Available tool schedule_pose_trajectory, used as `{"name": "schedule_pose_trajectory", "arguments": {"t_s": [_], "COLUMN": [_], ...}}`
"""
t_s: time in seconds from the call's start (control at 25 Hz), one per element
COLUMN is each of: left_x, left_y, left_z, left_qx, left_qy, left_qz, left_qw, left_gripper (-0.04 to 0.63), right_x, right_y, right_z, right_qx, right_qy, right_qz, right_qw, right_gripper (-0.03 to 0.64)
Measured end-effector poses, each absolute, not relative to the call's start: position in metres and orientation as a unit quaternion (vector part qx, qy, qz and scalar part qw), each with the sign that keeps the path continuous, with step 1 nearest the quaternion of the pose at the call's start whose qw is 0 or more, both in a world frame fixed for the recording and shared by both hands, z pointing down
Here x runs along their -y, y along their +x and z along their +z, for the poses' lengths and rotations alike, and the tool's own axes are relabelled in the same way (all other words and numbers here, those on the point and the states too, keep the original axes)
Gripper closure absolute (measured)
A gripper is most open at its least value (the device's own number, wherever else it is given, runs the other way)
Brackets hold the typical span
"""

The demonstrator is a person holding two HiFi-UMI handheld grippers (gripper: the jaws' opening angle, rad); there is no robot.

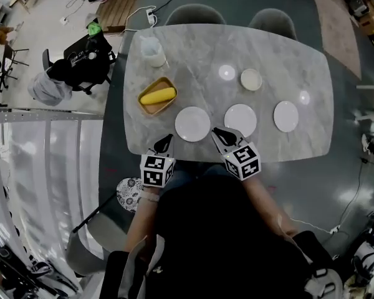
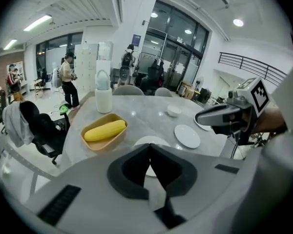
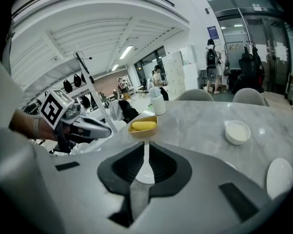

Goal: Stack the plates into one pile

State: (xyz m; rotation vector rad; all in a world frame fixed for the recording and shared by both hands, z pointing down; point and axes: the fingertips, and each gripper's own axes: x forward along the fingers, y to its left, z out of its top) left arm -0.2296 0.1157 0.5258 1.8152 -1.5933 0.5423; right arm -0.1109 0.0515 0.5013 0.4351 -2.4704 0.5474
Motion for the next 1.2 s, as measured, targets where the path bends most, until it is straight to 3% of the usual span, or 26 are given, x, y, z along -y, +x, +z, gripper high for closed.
{"name": "schedule_pose_trajectory", "arguments": {"t_s": [0.72,0.96,1.2], "left_x": [-0.085,-0.089,-0.085], "left_y": [-0.218,-0.219,-0.222], "left_z": [0.627,0.652,0.667], "left_qx": [0.382,0.340,0.319], "left_qy": [0.775,0.783,0.791], "left_qz": [0.369,0.391,0.395], "left_qw": [0.341,0.344,0.341], "left_gripper": [0.588,0.588,0.588], "right_x": [-0.042,-0.042,-0.041], "right_y": [-0.109,-0.113,-0.112], "right_z": [0.600,0.627,0.650], "right_qx": [0.846,0.824,0.803], "right_qy": [0.298,0.323,0.346], "right_qz": [0.298,0.326,0.350], "right_qw": [0.326,0.332,0.335], "right_gripper": [0.592,0.498,0.454]}}
